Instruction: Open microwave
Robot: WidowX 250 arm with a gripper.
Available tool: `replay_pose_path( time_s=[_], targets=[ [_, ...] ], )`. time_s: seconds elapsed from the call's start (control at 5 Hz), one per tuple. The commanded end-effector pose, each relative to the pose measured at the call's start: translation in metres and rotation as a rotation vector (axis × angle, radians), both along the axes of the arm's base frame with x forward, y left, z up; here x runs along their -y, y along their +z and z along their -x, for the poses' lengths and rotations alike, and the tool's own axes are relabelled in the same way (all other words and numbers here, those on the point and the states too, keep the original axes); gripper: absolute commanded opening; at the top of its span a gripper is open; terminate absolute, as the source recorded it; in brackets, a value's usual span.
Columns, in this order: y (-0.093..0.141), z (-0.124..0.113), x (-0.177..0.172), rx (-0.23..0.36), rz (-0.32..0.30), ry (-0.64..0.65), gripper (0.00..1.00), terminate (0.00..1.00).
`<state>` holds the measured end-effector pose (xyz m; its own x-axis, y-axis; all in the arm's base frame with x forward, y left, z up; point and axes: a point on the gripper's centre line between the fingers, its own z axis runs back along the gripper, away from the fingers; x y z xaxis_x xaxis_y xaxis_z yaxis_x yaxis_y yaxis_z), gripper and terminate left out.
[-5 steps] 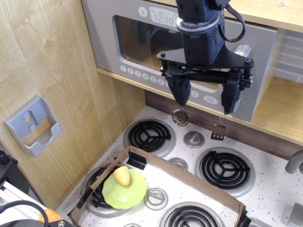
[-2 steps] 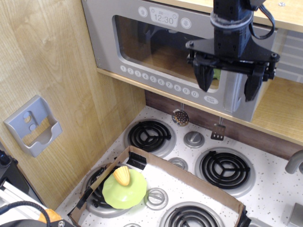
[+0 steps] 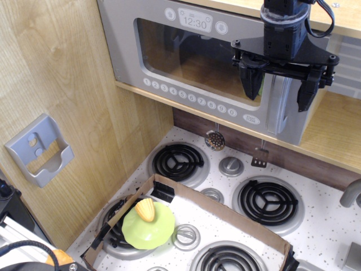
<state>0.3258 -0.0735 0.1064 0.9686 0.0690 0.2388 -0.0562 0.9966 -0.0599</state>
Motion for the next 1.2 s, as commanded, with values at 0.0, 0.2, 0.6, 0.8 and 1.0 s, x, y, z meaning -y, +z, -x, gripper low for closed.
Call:
replay_pose_path(
  time_s=[0.0,0.2,0.6,0.8,1.0],
  targets=[
    [0.013,-0.019,0.003,0.047,0.016,-0.011,1.0,0.0],
    [0.015,-0.02,0.005,0.046,-0.004,-0.013,0.0,0.0],
    [-0.005,0.013,0.004,0.01,0.023,0.06,0.0,0.0],
    [-0.012,0.036,0.0,0.002,0.031,0.098,0.0,0.0],
    [-0.012,0.056,-0.001,-0.014,0.037,0.141,0.0,0.0]
  ],
)
